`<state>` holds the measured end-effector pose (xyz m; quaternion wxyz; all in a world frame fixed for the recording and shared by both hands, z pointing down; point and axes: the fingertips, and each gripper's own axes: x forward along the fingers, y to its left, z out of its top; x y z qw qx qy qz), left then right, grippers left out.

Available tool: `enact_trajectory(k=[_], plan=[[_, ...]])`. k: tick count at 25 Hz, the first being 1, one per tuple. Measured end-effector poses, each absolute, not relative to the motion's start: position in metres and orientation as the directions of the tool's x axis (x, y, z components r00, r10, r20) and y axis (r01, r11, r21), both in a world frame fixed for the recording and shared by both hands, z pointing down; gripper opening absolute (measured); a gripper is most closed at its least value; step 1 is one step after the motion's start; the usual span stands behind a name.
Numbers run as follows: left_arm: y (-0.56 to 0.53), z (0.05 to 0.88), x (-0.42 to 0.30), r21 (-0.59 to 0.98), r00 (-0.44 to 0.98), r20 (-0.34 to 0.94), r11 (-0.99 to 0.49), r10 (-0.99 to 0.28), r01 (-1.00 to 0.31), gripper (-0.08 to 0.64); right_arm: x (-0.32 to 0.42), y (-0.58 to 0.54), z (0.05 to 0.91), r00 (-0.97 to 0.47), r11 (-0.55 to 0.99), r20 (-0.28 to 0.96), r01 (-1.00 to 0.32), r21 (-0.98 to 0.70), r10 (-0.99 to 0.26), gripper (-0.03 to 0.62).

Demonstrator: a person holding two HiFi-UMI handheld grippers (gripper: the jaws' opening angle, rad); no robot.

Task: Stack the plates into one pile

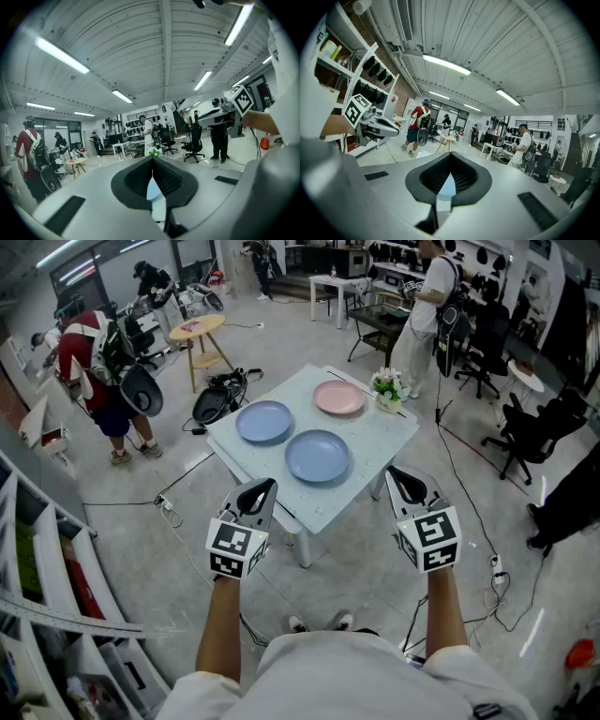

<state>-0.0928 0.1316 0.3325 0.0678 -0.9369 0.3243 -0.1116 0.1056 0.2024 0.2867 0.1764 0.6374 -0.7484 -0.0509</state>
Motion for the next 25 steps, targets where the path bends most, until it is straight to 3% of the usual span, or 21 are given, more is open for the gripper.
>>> enact_trajectory(k=[13,25], plan=[[0.120,0.334,-0.054,-0.144,0.789,0.127,-0.798,-0.602,-0.586,0.018,0.138,0.180,0.298,-0.203,0.246,0.186,-0.935,0.256,-0.961,0.012],[0.076,0.349,-0.029,-0.228,0.713,0.172,-0.732,-0.680,-0.642,0.018,0.168,0.135,0.320,-0.296,0.341,0.212,-0.913,0.224,-0.931,0.012]])
